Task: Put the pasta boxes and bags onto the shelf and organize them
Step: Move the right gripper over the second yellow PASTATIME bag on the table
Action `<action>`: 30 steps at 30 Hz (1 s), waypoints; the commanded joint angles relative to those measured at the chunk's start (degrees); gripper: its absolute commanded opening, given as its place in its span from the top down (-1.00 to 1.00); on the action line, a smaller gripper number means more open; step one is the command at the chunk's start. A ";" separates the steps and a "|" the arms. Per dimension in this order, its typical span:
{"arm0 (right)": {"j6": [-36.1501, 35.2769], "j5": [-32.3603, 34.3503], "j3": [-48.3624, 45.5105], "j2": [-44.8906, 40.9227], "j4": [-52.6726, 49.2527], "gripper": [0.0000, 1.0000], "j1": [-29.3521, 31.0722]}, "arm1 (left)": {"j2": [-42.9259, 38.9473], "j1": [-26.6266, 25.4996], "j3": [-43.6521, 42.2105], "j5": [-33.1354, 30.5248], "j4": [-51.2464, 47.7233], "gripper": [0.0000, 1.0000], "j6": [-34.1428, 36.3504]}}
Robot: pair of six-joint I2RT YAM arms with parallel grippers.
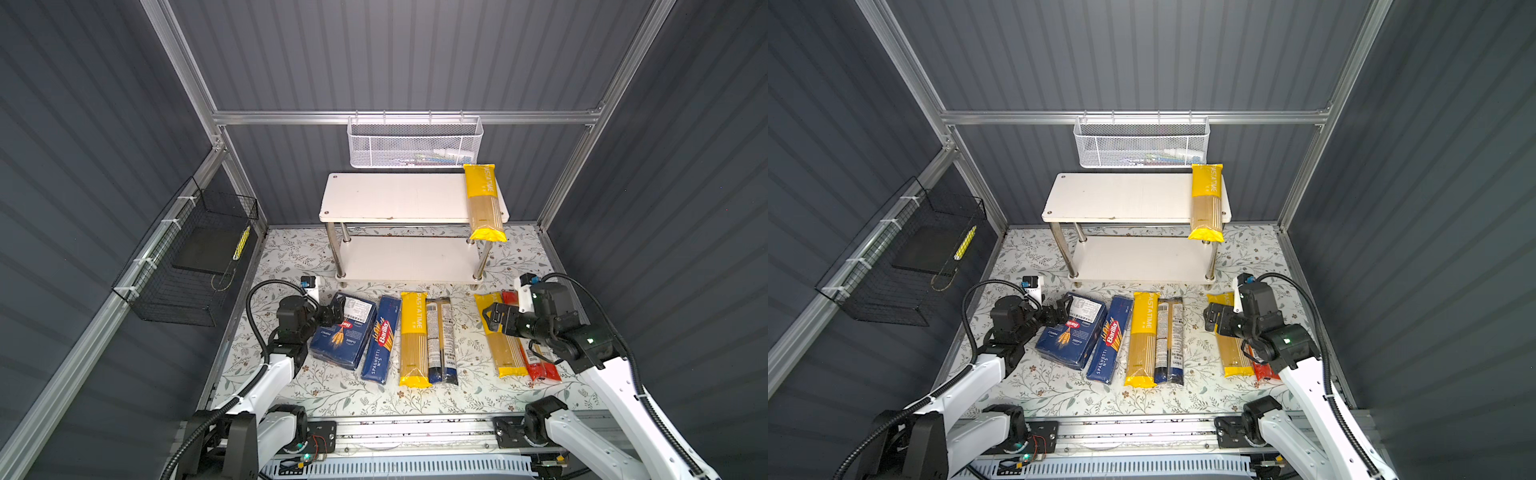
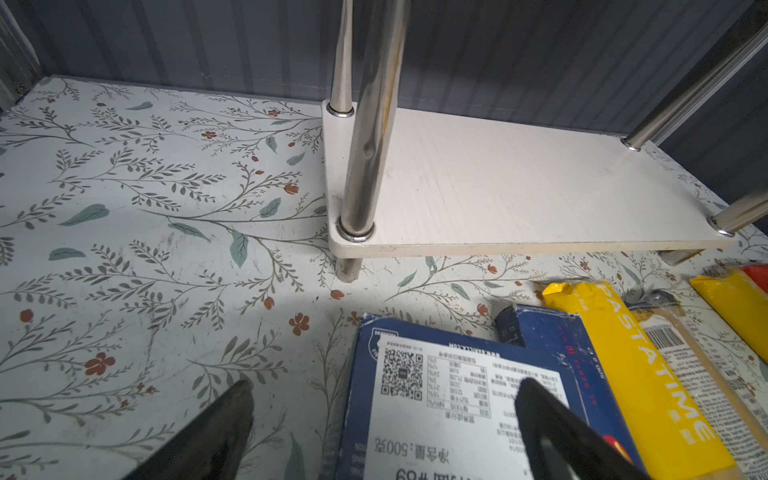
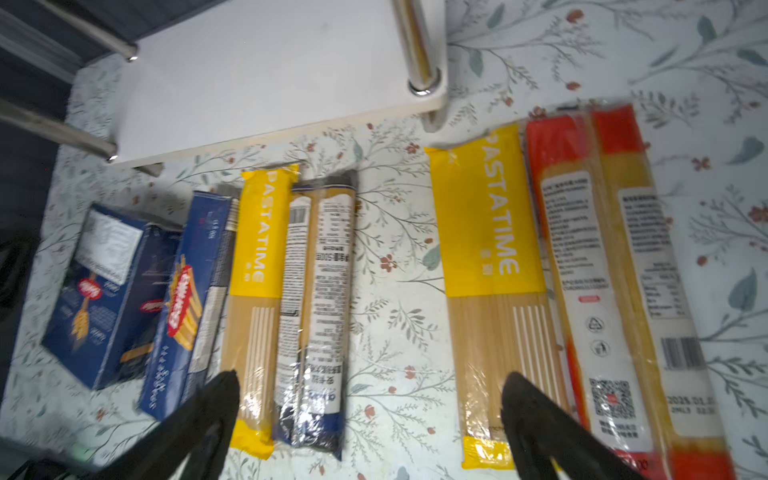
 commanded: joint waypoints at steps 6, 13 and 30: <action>5.88 10.66 -7.25 -0.60 9.25 -0.98 0.12 | -1.08 -0.20 -0.63 -0.24 1.21 -0.99 -0.71; 4.86 11.27 -5.30 8.85 7.39 -0.98 0.12 | -0.15 -0.21 0.04 0.17 0.86 -0.99 -0.48; -1.34 13.52 0.99 23.17 5.10 -0.98 -0.99 | -0.10 -0.20 0.04 0.41 0.85 -0.99 -0.33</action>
